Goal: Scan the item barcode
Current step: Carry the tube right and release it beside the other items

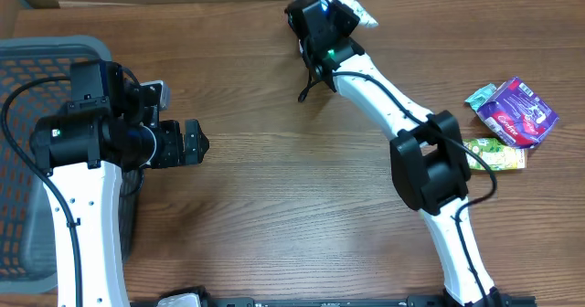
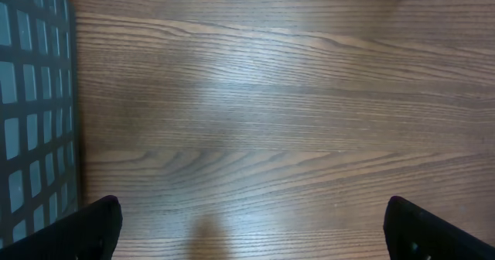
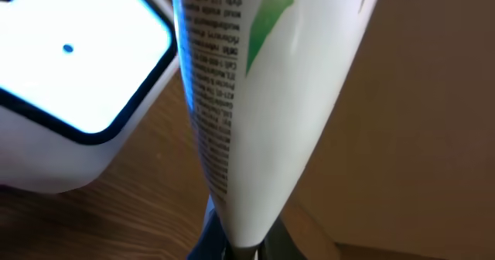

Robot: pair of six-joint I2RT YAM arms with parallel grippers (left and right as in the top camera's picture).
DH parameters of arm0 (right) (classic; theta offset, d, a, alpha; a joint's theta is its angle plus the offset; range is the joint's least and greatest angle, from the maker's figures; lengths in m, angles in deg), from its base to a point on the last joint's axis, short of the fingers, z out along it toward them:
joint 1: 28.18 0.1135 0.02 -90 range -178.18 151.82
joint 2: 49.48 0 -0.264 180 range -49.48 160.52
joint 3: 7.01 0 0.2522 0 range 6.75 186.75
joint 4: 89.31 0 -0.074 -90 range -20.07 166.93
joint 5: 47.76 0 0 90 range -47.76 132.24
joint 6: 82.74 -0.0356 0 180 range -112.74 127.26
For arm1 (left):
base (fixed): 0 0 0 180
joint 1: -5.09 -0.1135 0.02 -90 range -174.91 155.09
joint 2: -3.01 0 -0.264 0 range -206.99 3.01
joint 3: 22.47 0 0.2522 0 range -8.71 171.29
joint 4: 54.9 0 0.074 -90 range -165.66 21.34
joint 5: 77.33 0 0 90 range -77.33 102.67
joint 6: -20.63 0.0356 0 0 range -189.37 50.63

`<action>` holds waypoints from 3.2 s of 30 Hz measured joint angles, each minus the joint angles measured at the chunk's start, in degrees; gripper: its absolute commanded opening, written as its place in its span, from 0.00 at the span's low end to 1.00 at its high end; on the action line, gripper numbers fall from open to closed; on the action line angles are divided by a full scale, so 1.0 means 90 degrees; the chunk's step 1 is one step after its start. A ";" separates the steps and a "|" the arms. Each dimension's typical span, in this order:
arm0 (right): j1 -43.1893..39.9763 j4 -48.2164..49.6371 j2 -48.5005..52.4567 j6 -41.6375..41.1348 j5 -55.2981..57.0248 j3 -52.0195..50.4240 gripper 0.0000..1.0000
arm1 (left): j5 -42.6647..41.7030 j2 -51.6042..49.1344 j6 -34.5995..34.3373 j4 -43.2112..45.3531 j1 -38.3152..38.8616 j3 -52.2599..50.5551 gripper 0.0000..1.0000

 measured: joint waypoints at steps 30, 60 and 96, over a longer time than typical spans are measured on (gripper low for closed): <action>0.0153 -0.4600 -0.3286 -0.0967 -0.2965 -0.0078 0.04 | 0.0000 0.0000 0.0000 0.0000 0.0000 0.0000 1.00; -0.5275 -0.4384 -0.4651 -1.1696 -0.3769 -0.5258 0.83 | 0.0000 0.0000 0.0000 -0.0002 0.0000 0.0000 1.00; -0.4347 -0.5442 -1.0358 -0.6156 -0.5107 -0.3213 1.00 | -0.0005 0.0000 0.0000 0.0000 0.0000 0.0000 1.00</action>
